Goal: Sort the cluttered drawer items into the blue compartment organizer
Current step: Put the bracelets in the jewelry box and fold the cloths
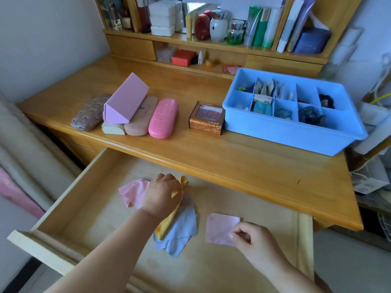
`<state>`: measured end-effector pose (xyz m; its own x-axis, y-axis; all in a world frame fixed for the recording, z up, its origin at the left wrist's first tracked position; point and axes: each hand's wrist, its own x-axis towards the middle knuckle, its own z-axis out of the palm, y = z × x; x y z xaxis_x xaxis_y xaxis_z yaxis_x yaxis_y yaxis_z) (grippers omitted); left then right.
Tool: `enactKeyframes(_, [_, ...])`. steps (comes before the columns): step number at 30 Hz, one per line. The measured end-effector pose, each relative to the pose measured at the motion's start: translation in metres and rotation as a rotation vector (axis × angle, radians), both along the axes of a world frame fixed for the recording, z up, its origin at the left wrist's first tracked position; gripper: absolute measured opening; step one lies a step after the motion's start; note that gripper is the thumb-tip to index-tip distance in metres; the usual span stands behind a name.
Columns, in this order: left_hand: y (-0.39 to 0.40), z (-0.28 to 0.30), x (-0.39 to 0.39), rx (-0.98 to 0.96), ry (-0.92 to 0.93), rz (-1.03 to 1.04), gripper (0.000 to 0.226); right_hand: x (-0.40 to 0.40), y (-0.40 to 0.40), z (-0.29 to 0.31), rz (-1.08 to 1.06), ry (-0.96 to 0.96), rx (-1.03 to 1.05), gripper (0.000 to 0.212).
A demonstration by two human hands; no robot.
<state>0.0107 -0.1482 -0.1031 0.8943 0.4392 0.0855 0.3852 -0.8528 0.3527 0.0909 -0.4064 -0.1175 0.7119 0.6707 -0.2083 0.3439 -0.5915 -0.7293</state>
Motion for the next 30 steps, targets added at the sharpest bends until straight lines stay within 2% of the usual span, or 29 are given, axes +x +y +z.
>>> enactKeyframes(2, [-0.004,0.018,-0.009,-0.065,-0.052,-0.080,0.005,0.002,0.015,0.015,-0.013,-0.030,0.117,0.023])
enactKeyframes(4, [-0.011,0.038,-0.018,-0.096,-0.033,-0.149,0.005,0.001,0.035,0.036,0.063,-0.046,0.242,0.037])
enactKeyframes(6, [-0.020,0.059,-0.026,-0.161,-0.037,-0.222,0.006,-0.004,0.055,0.055,0.155,0.019,0.281,0.054])
enactKeyframes(7, [-0.025,0.070,-0.030,-0.198,-0.050,-0.256,0.006,-0.007,0.064,0.064,0.198,0.065,0.261,0.056])
enactKeyframes(10, [-0.041,0.098,-0.036,-0.284,-0.075,-0.281,0.008,-0.008,0.075,0.081,0.283,0.079,0.206,0.035])
enactKeyframes(13, [-0.048,0.114,-0.043,-0.351,-0.048,-0.216,0.010,-0.005,0.059,0.088,0.235,0.143,0.186,0.018])
enactKeyframes(15, [-0.050,0.118,-0.048,-0.380,-0.032,-0.178,0.014,-0.004,0.042,0.087,0.194,0.114,0.134,0.012])
enactKeyframes(23, [-0.049,0.097,-0.060,-0.615,0.001,-0.015,0.018,0.000,-0.025,0.067,0.033,0.080,-0.041,0.012])
enactKeyframes(30, [-0.045,0.077,-0.058,-0.728,-0.093,0.082,0.023,0.012,-0.024,0.081,-0.061,0.174,0.092,0.013])
